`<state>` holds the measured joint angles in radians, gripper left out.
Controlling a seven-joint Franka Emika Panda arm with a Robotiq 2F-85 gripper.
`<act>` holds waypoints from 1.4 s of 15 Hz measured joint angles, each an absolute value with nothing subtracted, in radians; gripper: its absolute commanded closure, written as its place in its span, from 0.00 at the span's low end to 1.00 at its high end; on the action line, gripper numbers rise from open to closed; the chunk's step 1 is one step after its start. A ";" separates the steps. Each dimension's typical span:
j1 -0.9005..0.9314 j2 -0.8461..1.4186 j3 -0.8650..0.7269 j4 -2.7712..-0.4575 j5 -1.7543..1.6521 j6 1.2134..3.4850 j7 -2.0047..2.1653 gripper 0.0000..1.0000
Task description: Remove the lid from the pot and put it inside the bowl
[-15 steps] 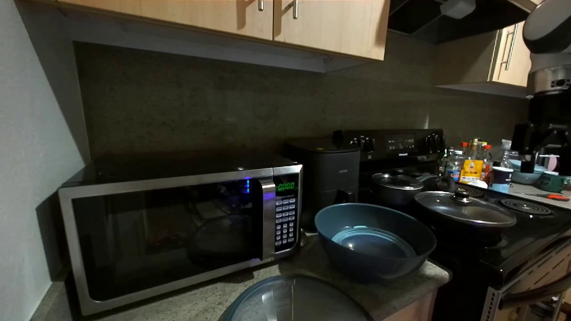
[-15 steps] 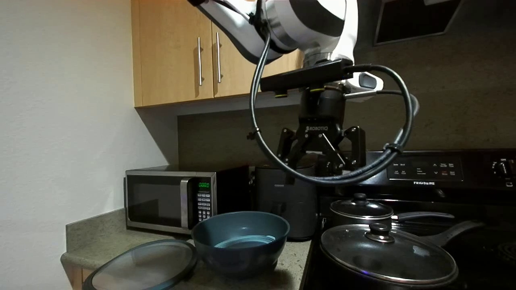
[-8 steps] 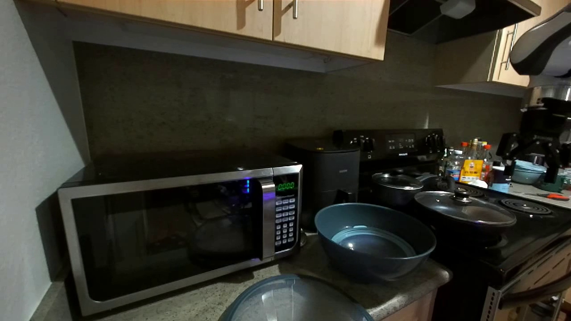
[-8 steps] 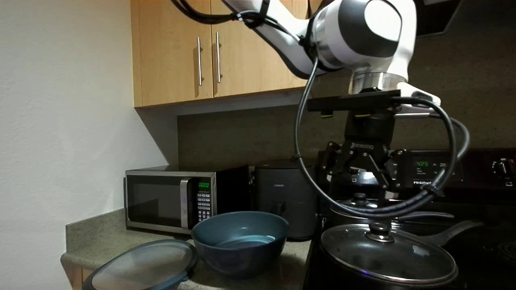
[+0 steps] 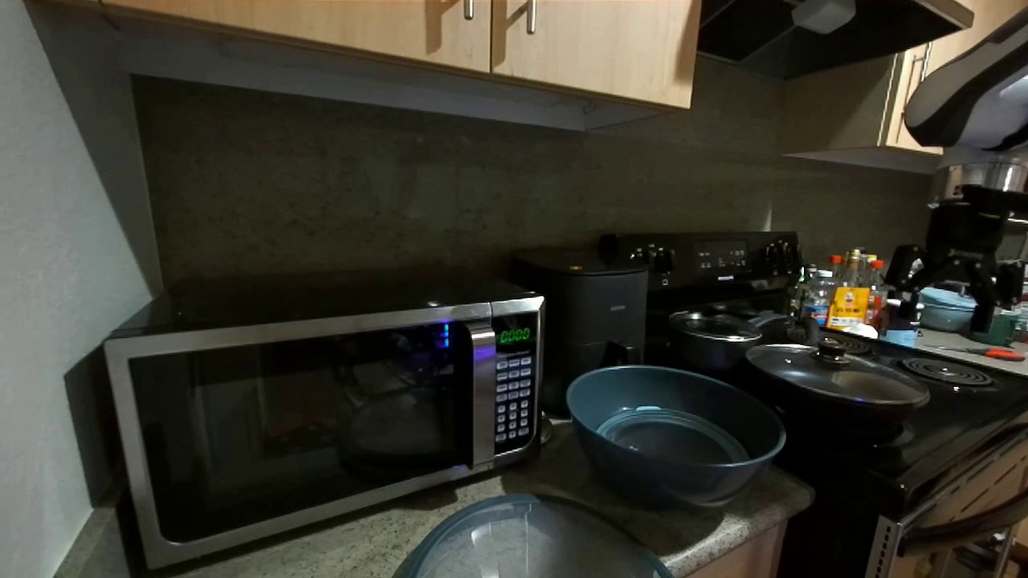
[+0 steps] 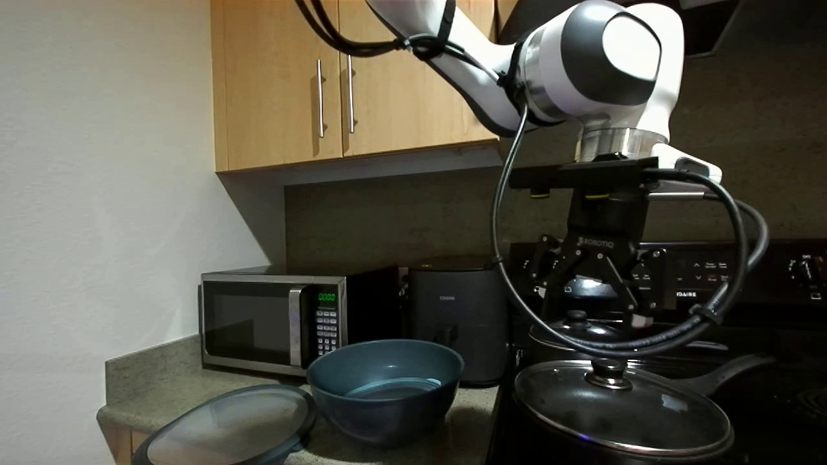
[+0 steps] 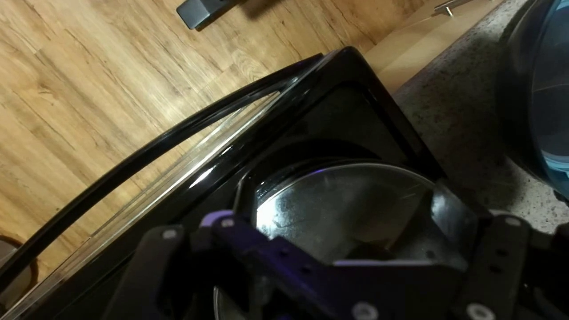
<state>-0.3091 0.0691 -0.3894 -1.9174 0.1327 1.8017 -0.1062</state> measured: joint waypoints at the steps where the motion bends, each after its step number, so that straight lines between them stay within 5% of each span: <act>1: -0.310 0.072 -0.388 -1.915 0.128 1.802 -0.107 0.00; 11: -0.385 0.414 -0.376 -1.612 0.025 1.687 -0.157 0.00; 21: -0.402 0.483 -0.295 -1.503 -0.024 1.687 -0.291 0.00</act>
<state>-0.4021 0.4832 -0.2952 -1.5027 -0.0236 1.6869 -0.2906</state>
